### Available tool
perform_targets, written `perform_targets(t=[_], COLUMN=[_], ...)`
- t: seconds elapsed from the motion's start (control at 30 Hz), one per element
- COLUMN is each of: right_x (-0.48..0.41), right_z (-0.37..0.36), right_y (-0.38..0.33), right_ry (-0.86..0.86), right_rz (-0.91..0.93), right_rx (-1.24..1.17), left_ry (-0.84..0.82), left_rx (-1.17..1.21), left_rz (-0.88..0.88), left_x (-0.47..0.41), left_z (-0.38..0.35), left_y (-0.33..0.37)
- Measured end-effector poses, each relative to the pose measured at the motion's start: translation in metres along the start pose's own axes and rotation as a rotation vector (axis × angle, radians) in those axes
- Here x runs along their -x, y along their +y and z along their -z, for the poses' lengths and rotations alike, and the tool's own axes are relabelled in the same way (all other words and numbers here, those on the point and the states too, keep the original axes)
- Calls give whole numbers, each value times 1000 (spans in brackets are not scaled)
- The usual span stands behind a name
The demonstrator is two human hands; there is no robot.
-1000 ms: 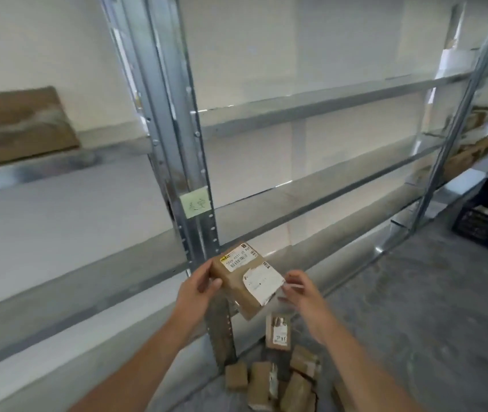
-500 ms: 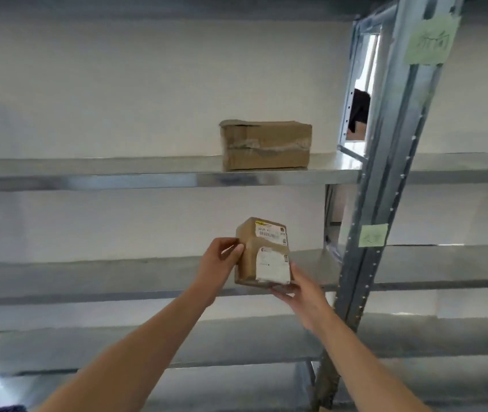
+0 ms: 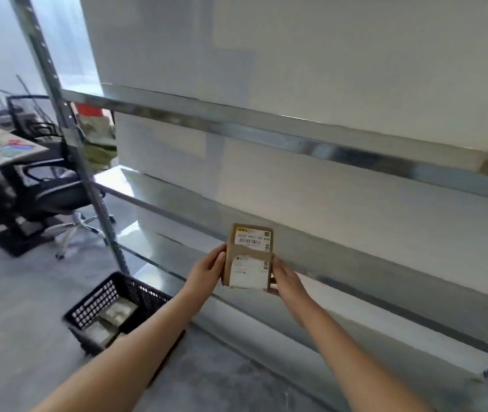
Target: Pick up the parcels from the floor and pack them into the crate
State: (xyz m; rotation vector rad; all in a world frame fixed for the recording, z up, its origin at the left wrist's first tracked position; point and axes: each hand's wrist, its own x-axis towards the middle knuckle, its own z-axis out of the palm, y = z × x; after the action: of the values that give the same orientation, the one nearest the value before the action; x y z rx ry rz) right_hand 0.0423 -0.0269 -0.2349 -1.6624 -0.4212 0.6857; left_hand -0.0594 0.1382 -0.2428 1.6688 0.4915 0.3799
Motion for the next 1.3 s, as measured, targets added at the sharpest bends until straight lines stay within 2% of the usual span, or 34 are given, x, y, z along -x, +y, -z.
perform_targets(t=[0.13, 0.3, 0.47, 0.73, 1.03, 1.3], right_x=[-49, -103, -167, -249, -303, -365], right_z=[-77, -140, -186, -245, -302, -366], right_y=[16, 26, 25, 12, 42, 83], right_ry=[-162, -322, -440, -677, -806, -780], right_rz=[-67, -121, -149, -123, -276, -392], right_rx=[52, 122, 156, 288, 314, 373], left_ry=[190, 359, 495, 716, 765, 728], left_rx=[96, 257, 192, 230, 303, 365], left_rz=[155, 253, 284, 386, 450, 551], left_x=[-2, -6, -33, -72, -98, -139], left_z=[60, 107, 145, 189, 224, 272], left_y=[-35, -60, -81, -113, -159, -234])
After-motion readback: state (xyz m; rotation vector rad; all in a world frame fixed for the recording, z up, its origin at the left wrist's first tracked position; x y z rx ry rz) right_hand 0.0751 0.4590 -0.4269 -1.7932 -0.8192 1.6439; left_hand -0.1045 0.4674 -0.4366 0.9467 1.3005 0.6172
